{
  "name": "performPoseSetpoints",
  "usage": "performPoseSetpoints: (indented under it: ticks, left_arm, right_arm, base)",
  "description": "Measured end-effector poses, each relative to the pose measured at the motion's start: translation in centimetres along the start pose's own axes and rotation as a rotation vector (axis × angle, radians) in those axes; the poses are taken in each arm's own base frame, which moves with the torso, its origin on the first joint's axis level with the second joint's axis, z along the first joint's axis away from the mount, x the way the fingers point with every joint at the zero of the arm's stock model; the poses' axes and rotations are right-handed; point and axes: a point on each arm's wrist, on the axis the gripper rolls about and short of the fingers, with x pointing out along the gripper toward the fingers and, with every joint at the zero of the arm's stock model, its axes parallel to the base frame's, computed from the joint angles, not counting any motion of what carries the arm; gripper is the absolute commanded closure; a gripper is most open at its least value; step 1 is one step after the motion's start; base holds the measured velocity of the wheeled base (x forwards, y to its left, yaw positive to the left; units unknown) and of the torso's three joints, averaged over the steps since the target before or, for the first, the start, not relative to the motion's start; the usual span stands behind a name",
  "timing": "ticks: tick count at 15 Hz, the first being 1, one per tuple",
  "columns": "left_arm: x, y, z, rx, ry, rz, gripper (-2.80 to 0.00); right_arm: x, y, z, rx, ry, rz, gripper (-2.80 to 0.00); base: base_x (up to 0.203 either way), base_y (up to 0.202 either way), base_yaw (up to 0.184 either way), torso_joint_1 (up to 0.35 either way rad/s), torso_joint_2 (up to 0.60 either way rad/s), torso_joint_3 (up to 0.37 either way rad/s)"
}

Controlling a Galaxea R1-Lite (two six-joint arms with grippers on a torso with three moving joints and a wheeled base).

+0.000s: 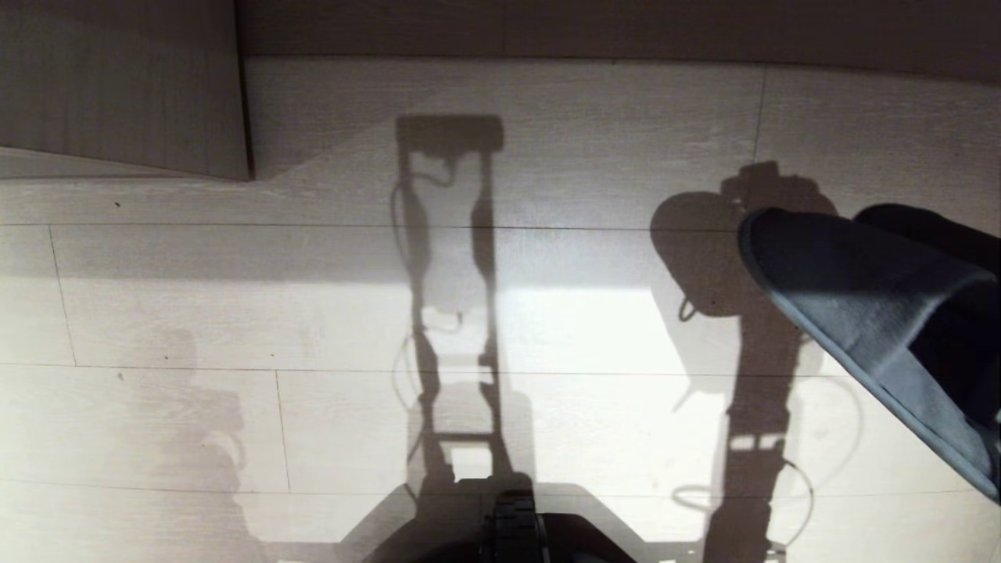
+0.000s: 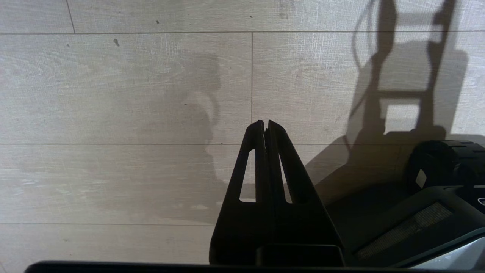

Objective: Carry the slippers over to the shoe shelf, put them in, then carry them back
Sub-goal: Place the slippers on the floor

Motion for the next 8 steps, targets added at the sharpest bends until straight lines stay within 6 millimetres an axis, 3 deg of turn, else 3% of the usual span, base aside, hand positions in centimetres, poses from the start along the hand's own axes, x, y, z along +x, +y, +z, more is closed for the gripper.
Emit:
performPoseSetpoints:
  ticks: [3,5,8]
  left_arm:
    - [0.0,0.0,0.0,0.000,0.000,0.000,0.00]
    - [0.0,0.0,0.0,0.000,0.000,0.000,0.00]
    - [0.0,0.0,0.0,0.000,0.000,0.000,0.00]
  right_arm:
    - [7.8,-0.6,1.9,-0.034,-0.163,-0.002,0.00]
    - [11.4,-0.7,2.0,-0.052,-0.272,-0.006,0.00]
    - [15.0,-0.6,0.6,-0.082,-0.388,-0.027,0.00]
  base:
    - [0.000,0.000,0.000,0.000,0.00,0.000]
    - [0.000,0.000,0.000,0.000,0.00,0.000]
    - [0.000,0.000,0.000,0.000,0.00,0.000]
